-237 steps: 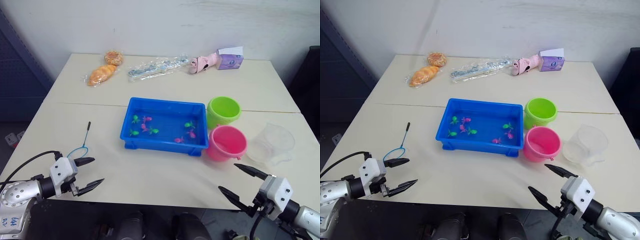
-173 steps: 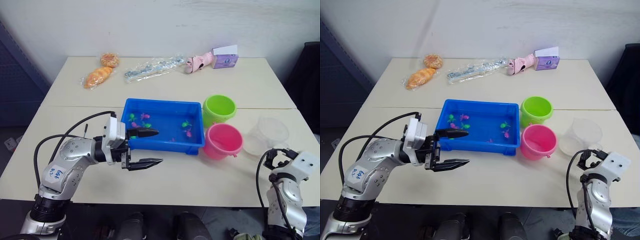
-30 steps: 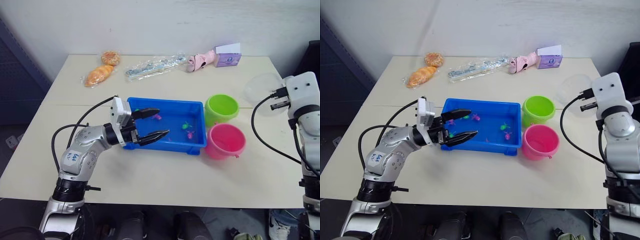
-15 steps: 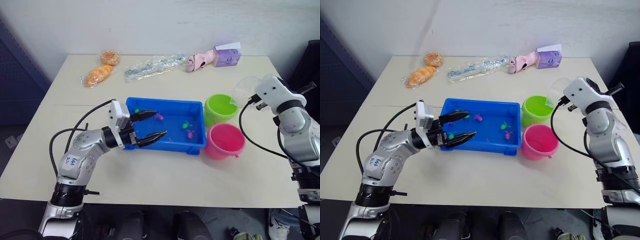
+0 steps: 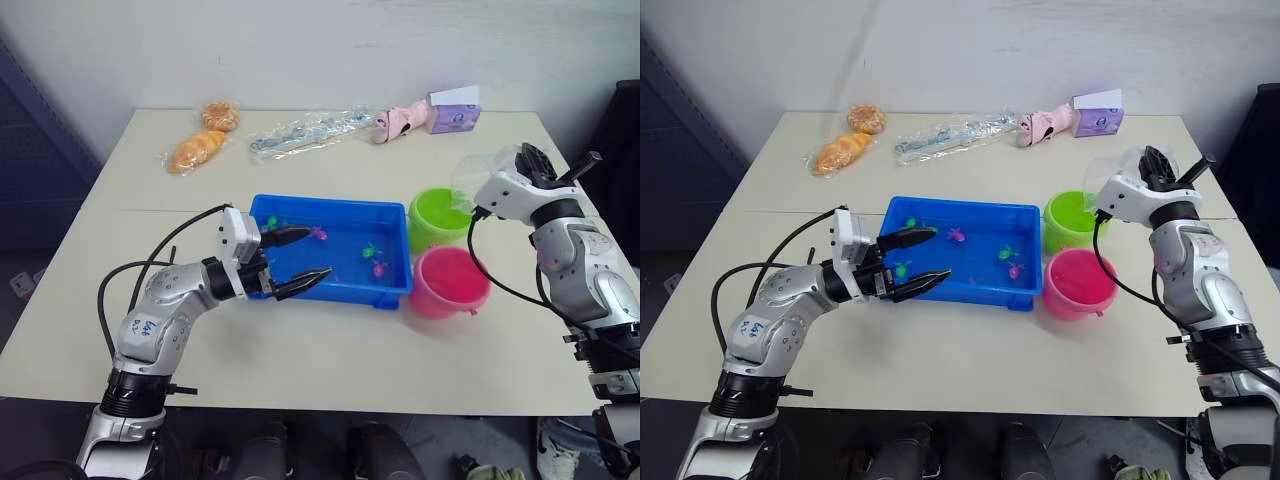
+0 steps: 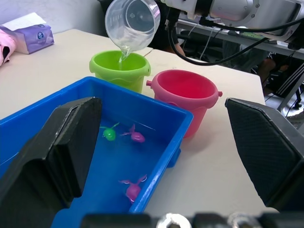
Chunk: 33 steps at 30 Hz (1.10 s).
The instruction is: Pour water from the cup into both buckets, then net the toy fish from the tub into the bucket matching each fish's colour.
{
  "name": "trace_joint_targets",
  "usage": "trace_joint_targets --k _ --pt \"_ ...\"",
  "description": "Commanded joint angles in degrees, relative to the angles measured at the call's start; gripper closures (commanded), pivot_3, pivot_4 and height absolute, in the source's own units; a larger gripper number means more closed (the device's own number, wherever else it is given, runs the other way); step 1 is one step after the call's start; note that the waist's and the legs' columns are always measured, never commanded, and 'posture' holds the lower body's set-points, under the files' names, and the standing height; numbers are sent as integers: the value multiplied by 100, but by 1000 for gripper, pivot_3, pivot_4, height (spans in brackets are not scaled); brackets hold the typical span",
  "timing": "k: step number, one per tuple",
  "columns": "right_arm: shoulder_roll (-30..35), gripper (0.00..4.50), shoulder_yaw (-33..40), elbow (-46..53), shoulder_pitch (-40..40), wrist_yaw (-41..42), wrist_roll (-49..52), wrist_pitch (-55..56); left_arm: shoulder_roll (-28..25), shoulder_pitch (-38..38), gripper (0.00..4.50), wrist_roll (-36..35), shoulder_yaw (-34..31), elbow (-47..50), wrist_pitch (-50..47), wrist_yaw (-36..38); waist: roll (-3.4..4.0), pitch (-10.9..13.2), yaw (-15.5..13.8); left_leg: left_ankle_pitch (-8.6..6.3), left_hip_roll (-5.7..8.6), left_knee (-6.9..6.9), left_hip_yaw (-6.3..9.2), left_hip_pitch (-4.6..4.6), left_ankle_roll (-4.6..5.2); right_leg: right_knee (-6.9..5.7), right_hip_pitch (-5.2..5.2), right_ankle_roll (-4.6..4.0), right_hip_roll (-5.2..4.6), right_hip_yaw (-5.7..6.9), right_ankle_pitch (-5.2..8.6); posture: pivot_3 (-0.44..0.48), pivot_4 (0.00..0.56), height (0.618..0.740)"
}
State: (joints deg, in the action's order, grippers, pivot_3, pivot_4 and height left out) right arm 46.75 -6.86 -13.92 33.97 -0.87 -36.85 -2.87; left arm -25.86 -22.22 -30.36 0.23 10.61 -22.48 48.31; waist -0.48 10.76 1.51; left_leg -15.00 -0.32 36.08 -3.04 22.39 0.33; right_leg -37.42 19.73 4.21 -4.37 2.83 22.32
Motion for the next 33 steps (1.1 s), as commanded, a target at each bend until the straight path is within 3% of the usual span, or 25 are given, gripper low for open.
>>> trace_joint_targets --k 1,18,22,27,33 --pt "129 4444 77 39 206 -268 -209 225 23 -13 0 -7 -34 234 117 3 0 0 0 0 0 0 0 0 0 0 0 0 0 0 0 0 150 740" --pt "204 4444 35 -293 189 -810 -702 895 144 -21 0 28 -3 207 204 -24 0 0 3 1 0 1 0 0 -1 -1 0 0 0 0 0 0 150 740" --pt "34 4444 419 -165 42 -379 30 825 133 -31 0 21 11 187 219 18 0 0 1 1 0 1 0 0 -1 -2 0 0 1 0 0 0 150 740" --pt "-673 4444 1414 251 -117 357 1746 177 92 -84 0 23 25 113 232 108 -6 3 2 1 -2 3 3 -1 -1 -2 -5 0 2 4 0 0 150 740" --pt "-1268 4444 2730 1200 -374 878 3462 -1322 79 -271 0 -27 -8 -66 289 344 -6 4 -10 1 -2 2 5 1 1 -3 -5 0 1 7 0 0 150 740"
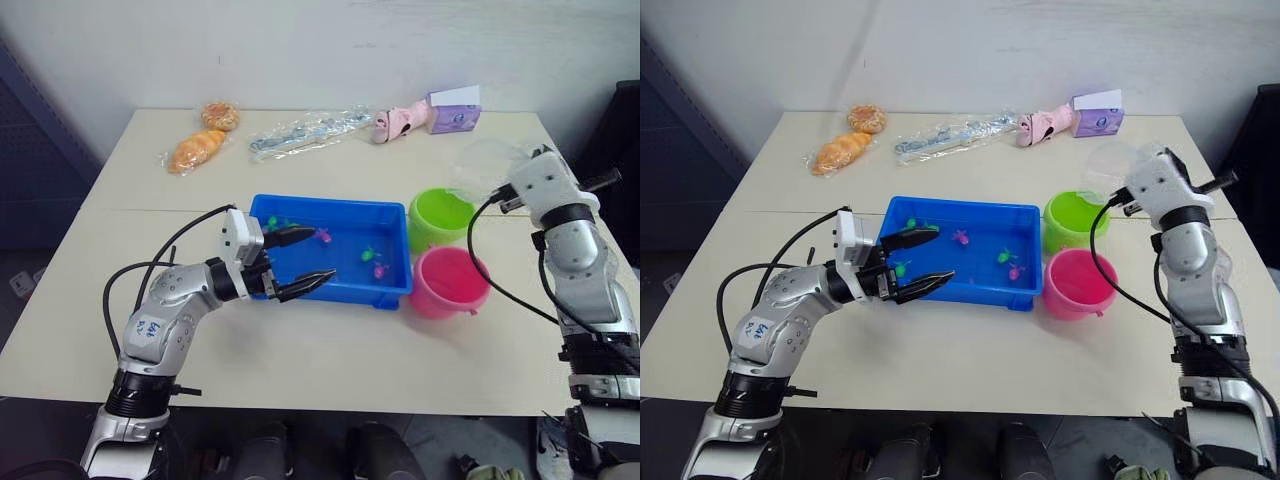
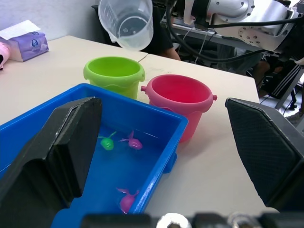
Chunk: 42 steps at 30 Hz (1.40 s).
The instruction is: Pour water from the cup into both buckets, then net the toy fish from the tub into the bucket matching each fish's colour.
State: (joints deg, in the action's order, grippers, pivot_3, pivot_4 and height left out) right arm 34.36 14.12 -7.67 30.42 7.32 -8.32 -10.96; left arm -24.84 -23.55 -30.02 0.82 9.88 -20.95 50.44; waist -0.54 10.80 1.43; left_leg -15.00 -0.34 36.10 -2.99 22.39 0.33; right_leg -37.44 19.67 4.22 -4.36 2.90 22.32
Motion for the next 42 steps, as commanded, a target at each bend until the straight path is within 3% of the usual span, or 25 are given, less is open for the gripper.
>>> trace_joint_targets --k 1,6,11,18,27,33,37,42 --pt "-113 4444 832 746 -55 88 861 -746 -27 -174 0 -82 -82 -25 148 187 0 0 -7 0 0 0 0 0 0 -1 0 0 -1 0 0 0 150 740" --pt "-803 4444 2175 1999 -606 -154 2294 -1865 -276 -291 0 -382 55 115 64 1082 0 0 -23 -2 -2 -8 7 1 2 -1 0 0 2 6 0 0 150 740" --pt "-1254 4444 2803 2518 -1328 -244 3147 -2570 -452 -344 0 -378 229 203 6 1523 1 0 -18 -3 3 -7 5 3 5 -3 -4 0 -3 3 0 0 150 740" --pt "-1813 4444 2595 1850 -1820 -564 2894 -1732 -445 -495 0 -294 325 82 18 1684 5 2 35 -1 1 -12 -6 -8 1 -4 3 0 1 -11 0 0 150 740" --pt "-1816 4444 1818 515 -1946 -413 2390 -578 -491 -526 0 -312 348 180 -99 1667 6 3 18 -1 2 -11 -5 -8 3 -6 3 0 0 -13 0 0 150 740" --pt "-1785 4444 1824 -158 -1898 -523 2333 223 -572 -438 0 -362 275 360 -253 1580 6 3 17 -1 2 -8 -4 -10 3 -6 1 0 0 -13 0 0 150 740" --pt "-1784 3126 1802 -136 -2072 -500 2409 181 -606 -406 0 -372 250 412 -304 1516 6 3 16 -1 2 -9 -3 -9 3 -5 0 0 0 -13 0 0 150 740" --pt "-2002 560 1964 1007 -2830 -708 2688 -275 -713 -338 0 -306 132 408 -268 1448 8 4 11 -1 1 -12 -2 -8 3 -4 1 0 -1 -12 0 0 150 740"
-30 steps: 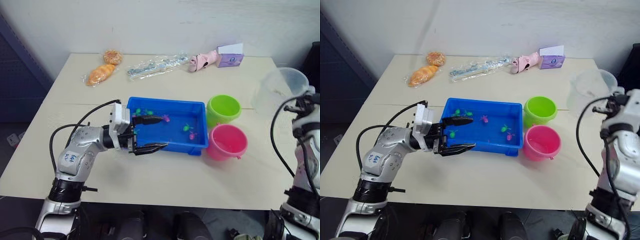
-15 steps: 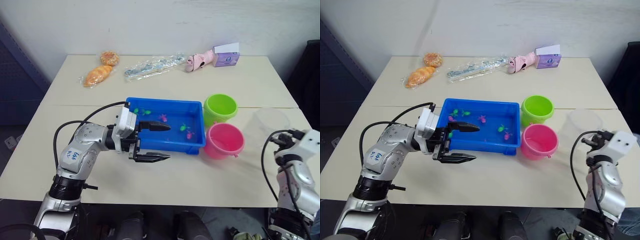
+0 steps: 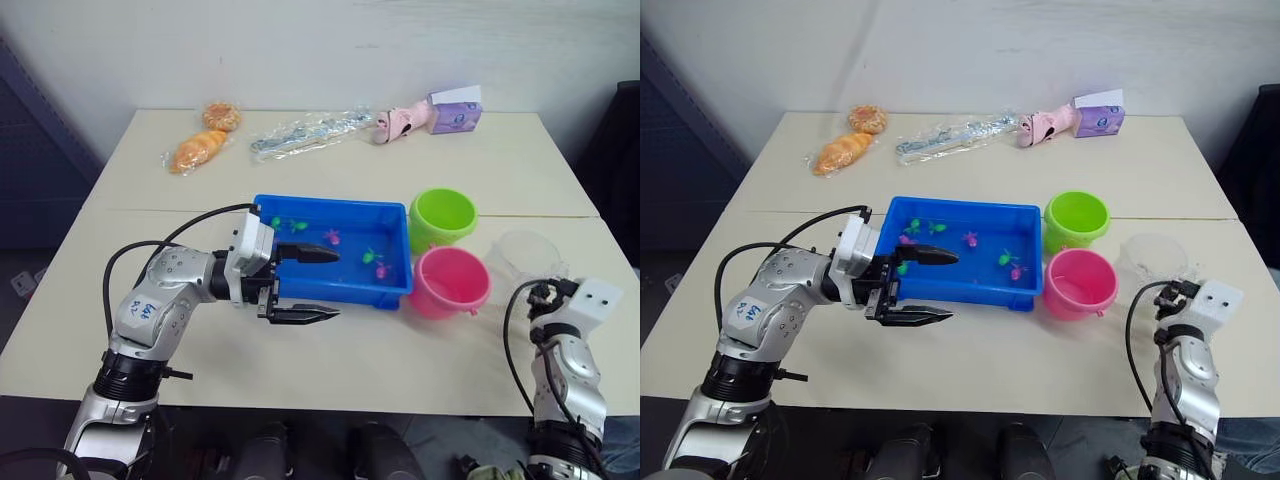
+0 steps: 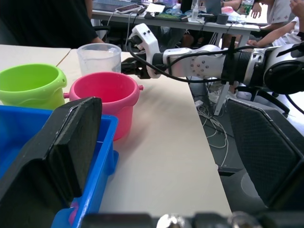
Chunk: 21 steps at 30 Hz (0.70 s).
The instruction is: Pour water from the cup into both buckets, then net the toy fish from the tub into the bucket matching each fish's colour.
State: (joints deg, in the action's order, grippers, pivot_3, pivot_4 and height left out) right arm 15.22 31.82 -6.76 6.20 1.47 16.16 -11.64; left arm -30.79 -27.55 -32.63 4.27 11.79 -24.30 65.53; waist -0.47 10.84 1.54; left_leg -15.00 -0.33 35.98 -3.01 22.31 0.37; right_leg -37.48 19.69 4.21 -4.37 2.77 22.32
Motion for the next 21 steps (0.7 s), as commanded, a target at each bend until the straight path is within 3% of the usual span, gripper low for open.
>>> trace_joint_targets --k 1,5,9,14,18,21 --pt "-140 64 179 1320 -711 -97 325 -369 -180 112 0 -33 -268 218 63 -79 0 0 -1 0 0 -2 1 0 0 0 1 0 0 0 0 0 150 740" --pt "-219 19 186 2753 -1811 24 755 -1017 -506 463 0 -49 -565 217 80 -64 3 1 3 -1 -3 -12 6 -1 -4 3 2 0 1 2 0 0 150 740" --pt "354 19 372 4008 -2816 1044 1565 -1354 -1111 1053 0 -145 -1149 163 -47 89 16 8 48 -18 -3 -15 -6 -5 18 9 2 0 -3 -10 1 0 150 740" --pt "1447 19 693 4878 -3134 2346 3274 -1841 -1662 1755 0 -19 -2094 -356 160 17 9 13 53 -24 -9 -28 -5 -17 30 12 0 -1 -2 -9 1 0 150 740" --pt "1837 19 735 5119 -3078 3188 3753 -1458 -1733 2353 0 194 -2692 -875 772 31 -3 18 -3 -25 -15 -46 2 -21 29 19 1 -7 0 -1 4 0 150 740" --pt "2257 19 391 5239 -2822 3910 3716 -1319 -1671 2890 0 496 -3419 -1561 1211 -456 -10 21 -34 -31 -12 -45 4 -9 39 43 -1 -7 -5 3 3 0 150 740"
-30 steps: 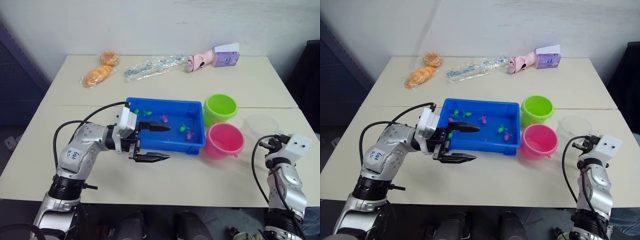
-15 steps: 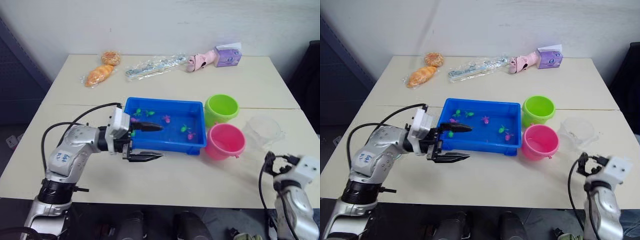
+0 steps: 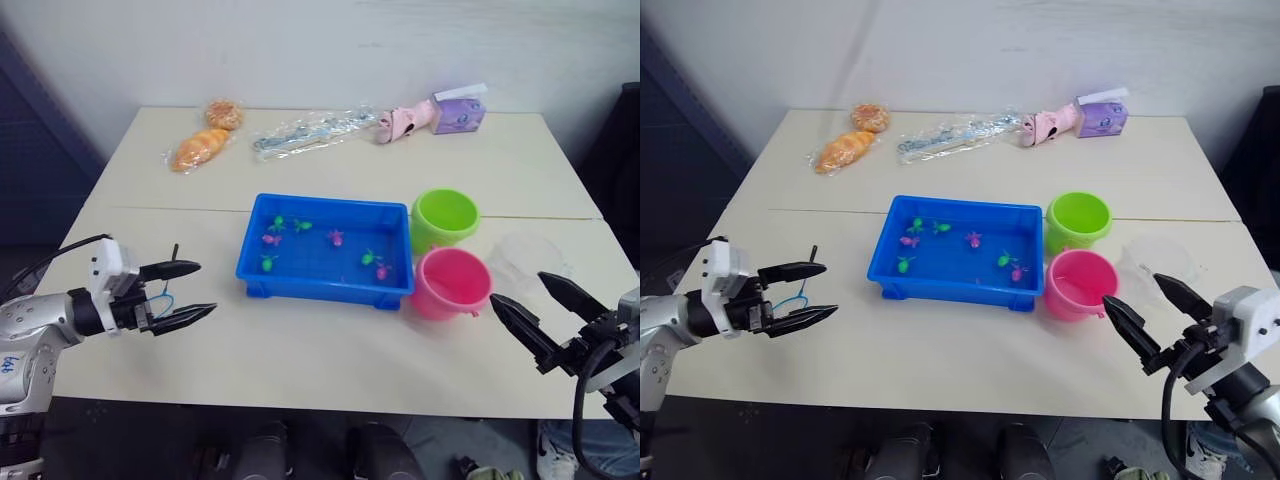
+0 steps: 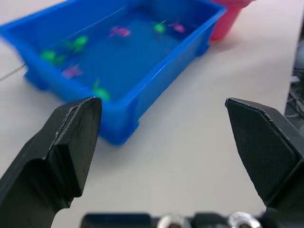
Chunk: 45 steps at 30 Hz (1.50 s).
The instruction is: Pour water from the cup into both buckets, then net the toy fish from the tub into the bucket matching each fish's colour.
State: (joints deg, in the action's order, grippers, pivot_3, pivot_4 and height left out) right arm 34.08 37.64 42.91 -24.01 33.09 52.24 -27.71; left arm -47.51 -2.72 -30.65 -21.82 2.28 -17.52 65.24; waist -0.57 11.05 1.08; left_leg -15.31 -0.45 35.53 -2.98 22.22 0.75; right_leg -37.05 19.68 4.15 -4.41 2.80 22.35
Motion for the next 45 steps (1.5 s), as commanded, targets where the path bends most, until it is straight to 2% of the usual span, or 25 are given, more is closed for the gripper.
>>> trace_joint_targets --k 1,6,8,12,18,21,23,26,30,36,42,45 --pt "442 19 -326 241 326 1029 -118 547 25 547 0 350 -985 -771 638 -564 -17 2 44 -5 5 1 0 0 9 6 -3 2 -6 0 -1 0 150 740" --pt "540 19 -1145 63 639 1665 -780 1086 281 1336 0 416 -1999 -1376 786 -1386 -54 -3 47 -14 4 0 1 3 11 18 -4 2 -8 4 -1 0 150 740" --pt "499 19 -1492 -35 817 1835 -1129 1391 333 1750 0 505 -2199 -1488 878 -1492 -72 -6 51 -17 3 -1 2 3 7 19 -2 2 -8 7 -1 0 150 740" --pt "387 19 -2015 -368 1336 2083 -1523 1894 492 2266 0 570 -2363 -1368 789 -1868 -77 -8 41 -23 4 2 1 3 10 26 -6 1 -11 6 -1 0 150 740" --pt "250 19 -2463 -724 1903 2309 -1557 2156 865 2281 0 532 -2082 -369 -55 -2740 -88 -15 -24 -22 3 1 8 6 10 32 -7 -2 -14 8 -1 0 150 740" --pt "224 19 -2609 -792 2071 2306 -1558 2153 696 1702 0 585 -1788 231 -1499 -3712 -88 -15 -94 -23 3 0 10 6 9 31 -6 -4 -14 10 -1 0 150 740" --pt "217 19 -2677 -818 2150 2289 -1574 2155 552 1090 0 479 -1528 501 -2368 -4103 -88 -15 -88 -21 3 3 12 7 7 24 -5 -4 -13 13 -1 0 150 740" --pt "196 19 -2810 -809 2156 2272 -1652 2147 250 216 0 571 -836 480 -3294 -4282 -89 -16 -92 -21 4 8 14 7 7 18 -8 -3 -12 20 -1 0 150 740" --pt "183 19 -2911 -797 2186 2203 -1765 2169 175 -567 0 916 -94 -69 -3439 -4368 -86 -16 -50 -16 10 9 9 4 -3 14 -10 -1 -12 19 -3 0 150 740" --pt "196 19 -2892 -658 2137 1970 -1860 2125 386 -1961 0 1488 1120 -1599 -3028 -4189 -88 -15 -2 -6 10 18 9 5 -21 0 -7 0 -8 24 -3 0 150 740" --pt "220 19 -2824 -435 1917 1760 -1926 2116 800 -2953 0 1904 1717 -3132 -2663 -4001 -89 -16 -103 -11 10 56 8 13 -24 -15 -7 3 -7 24 -4 0 150 740" --pt "245 0 -2731 -306 1821 1643 -1924 2091 873 -3053 896 2088 1816 -3651 -2664 -4035 -84 -18 -119 -10 12 61 9 6 -25 -31 -10 3 -9 24 -4 0 150 740"
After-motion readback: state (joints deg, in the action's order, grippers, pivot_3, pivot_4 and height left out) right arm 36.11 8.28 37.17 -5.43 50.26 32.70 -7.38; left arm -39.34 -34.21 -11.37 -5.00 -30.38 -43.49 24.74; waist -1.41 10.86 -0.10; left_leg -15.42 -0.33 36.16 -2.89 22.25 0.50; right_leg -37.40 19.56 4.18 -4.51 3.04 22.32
